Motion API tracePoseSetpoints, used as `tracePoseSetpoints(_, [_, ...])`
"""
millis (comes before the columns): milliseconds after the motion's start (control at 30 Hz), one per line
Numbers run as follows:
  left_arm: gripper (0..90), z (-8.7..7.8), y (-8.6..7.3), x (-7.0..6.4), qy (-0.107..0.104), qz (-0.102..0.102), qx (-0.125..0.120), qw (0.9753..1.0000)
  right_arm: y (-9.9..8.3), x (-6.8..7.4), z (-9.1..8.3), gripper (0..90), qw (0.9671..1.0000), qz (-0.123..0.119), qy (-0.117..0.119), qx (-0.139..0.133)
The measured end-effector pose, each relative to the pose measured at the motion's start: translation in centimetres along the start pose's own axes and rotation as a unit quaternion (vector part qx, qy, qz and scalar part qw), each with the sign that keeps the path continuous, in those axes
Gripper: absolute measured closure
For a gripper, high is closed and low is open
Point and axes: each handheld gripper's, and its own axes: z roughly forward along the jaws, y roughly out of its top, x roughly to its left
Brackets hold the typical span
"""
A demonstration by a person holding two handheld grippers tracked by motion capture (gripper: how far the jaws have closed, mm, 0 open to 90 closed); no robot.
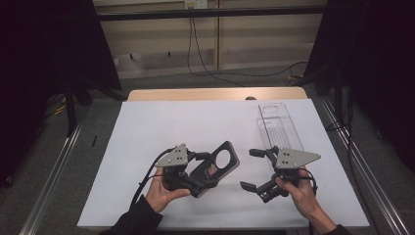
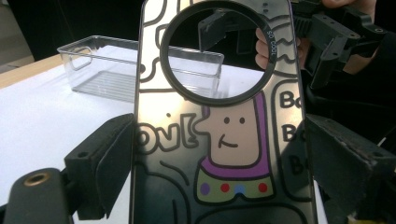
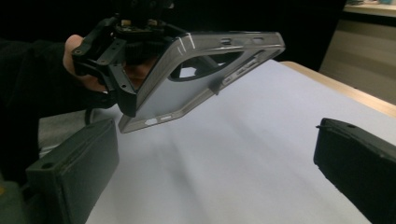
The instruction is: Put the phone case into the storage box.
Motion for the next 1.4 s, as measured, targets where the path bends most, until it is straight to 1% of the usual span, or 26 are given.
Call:
tracePoseSetpoints(67, [12.3, -0.1, 0.0, -0.1, 0.0, 0.003, 0.001, 1.0, 0.3, 0.0, 0.3, 0.0, 0.9999, -0.001, 0.014, 0.009])
tracePoseSetpoints(100, [12.3, -0.2, 0.1, -0.1, -0.001, 0.001, 0.0, 1.0, 0.3, 0.0, 0.5, 0.0, 0.9997, -0.003, 0.019, 0.012])
tracePoseSetpoints(167, [12.3, -0.3, 0.1, -0.1, -0.006, 0.002, 0.006, 1.0, 0.3, 0.1, 0.8, 0.0, 0.9996, -0.006, 0.023, 0.013])
tracePoseSetpoints(200, [12.3, -0.3, 0.1, 0.0, -0.016, -0.002, 0.001, 0.9999, 0.3, 0.1, 0.9, 0.1, 0.9996, -0.007, 0.026, 0.012])
tracePoseSetpoints(233, [12.3, -0.3, 0.0, 0.0, -0.02, -0.007, -0.004, 0.9998, 0.2, 0.1, 1.0, 0.2, 0.9995, -0.01, 0.028, 0.01])
tracePoseSetpoints(267, [12.3, -0.2, 0.0, 0.0, -0.02, -0.004, -0.002, 0.9998, 0.2, 0.1, 1.1, 0.3, 0.9995, -0.01, 0.028, 0.008])
tracePoseSetpoints(300, [12.3, -0.1, 0.1, 0.0, -0.019, 0.005, 0.003, 0.9998, 0.2, 0.0, 1.2, 0.3, 0.9994, -0.01, 0.03, 0.01])
tracePoseSetpoints(367, [12.3, 0.0, 0.0, -0.1, -0.027, 0.005, 0.007, 0.9996, 0.4, -0.1, 1.3, 0.2, 0.999, -0.014, 0.039, 0.017])
tracePoseSetpoints(433, [12.3, 0.2, -0.1, -0.1, -0.035, 0.01, 0.011, 0.9993, 0.8, -0.3, 1.3, 0.0, 0.9986, -0.017, 0.043, 0.023])
tracePoseSetpoints(500, [12.3, 0.2, -0.1, -0.1, -0.036, 0.012, 0.012, 0.9992, 1.1, -0.5, 1.4, 0.0, 0.9982, -0.022, 0.05, 0.024])
tracePoseSetpoints(533, [12.3, 0.2, -0.1, -0.1, -0.037, 0.018, 0.013, 0.9991, 1.2, -0.6, 1.4, 0.0, 0.998, -0.024, 0.054, 0.021])
tracePoseSetpoints(600, [12.3, 0.3, -0.2, -0.1, -0.039, 0.017, 0.014, 0.999, 1.3, -0.7, 1.6, 0.0, 0.9978, -0.014, 0.063, 0.015])
tracePoseSetpoints(667, [12.3, 0.3, -0.2, -0.1, -0.04, 0.017, 0.016, 0.9989, 1.2, -0.9, 1.8, 0.0, 0.9975, -0.015, 0.068, 0.017])
tracePoseSetpoints(733, [12.3, 0.5, -0.3, -0.1, -0.04, 0.017, 0.018, 0.9989, 1.2, -1.0, 2.0, 0.0, 0.9969, -0.01, 0.075, 0.02])
tracePoseSetpoints(800, [12.3, 0.6, -0.4, -0.1, -0.042, 0.016, 0.022, 0.9988, 1.3, -1.2, 2.2, 0.0, 0.9959, -0.008, 0.083, 0.034])
tracePoseSetpoints(900, [12.3, 0.7, -0.4, -0.3, -0.046, 0.017, 0.023, 0.9985, 1.8, -1.4, 2.2, 0.0, 0.9941, -0.015, 0.09, 0.058])
tracePoseSetpoints(933, [12.3, 0.7, -0.4, -0.3, -0.046, 0.018, 0.023, 0.9985, 1.9, -1.5, 2.2, 0.0, 0.9931, -0.016, 0.097, 0.063])
tracePoseSetpoints(1000, [12.3, 0.8, -0.4, -0.3, -0.048, 0.018, 0.022, 0.9984, 2.0, -1.6, 2.3, 0.0, 0.9922, -0.013, 0.104, 0.067])
tracePoseSetpoints(1033, [12.3, 0.8, -0.4, -0.3, -0.046, 0.019, 0.023, 0.9985, 2.0, -1.6, 2.4, 0.0, 0.9911, -0.012, 0.112, 0.071])
tracePoseSetpoints(1100, [12.3, 0.8, -0.5, -0.3, -0.046, 0.02, 0.025, 0.9985, 1.9, -1.6, 2.6, 0.0, 0.9906, -0.014, 0.114, 0.074])
tracePoseSetpoints(1133, [12.3, 0.9, -0.5, -0.3, -0.047, 0.02, 0.026, 0.9984, 1.9, -1.7, 2.8, 0.1, 0.9895, -0.013, 0.122, 0.078])
tracePoseSetpoints(1200, [12.3, 0.9, -0.5, -0.5, -0.049, 0.023, 0.031, 0.9981, 1.9, -1.7, 3.1, 0.4, 0.9876, -0.022, 0.126, 0.09])
tracePoseSetpoints(1233, [12.3, 0.9, -0.5, -0.5, -0.049, 0.024, 0.031, 0.9981, 1.9, -1.8, 3.3, 0.5, 0.9872, -0.025, 0.129, 0.091])
tracePoseSetpoints(1267, [12.3, 1.0, -0.5, -0.6, -0.053, 0.022, 0.032, 0.9979, 1.9, -1.8, 3.4, 0.5, 0.9871, -0.024, 0.133, 0.087])
tracePoseSetpoints(1300, [12.3, 1.0, -0.6, -0.6, -0.052, 0.023, 0.032, 0.9978, 2.0, -1.9, 3.5, 0.6, 0.9858, -0.021, 0.144, 0.083])
tracePoseSetpoints(1400, [12.3, 1.2, -0.6, -0.8, -0.057, 0.023, 0.034, 0.9975, 2.2, -2.0, 3.8, 0.6, 0.9828, -0.023, 0.162, 0.087])
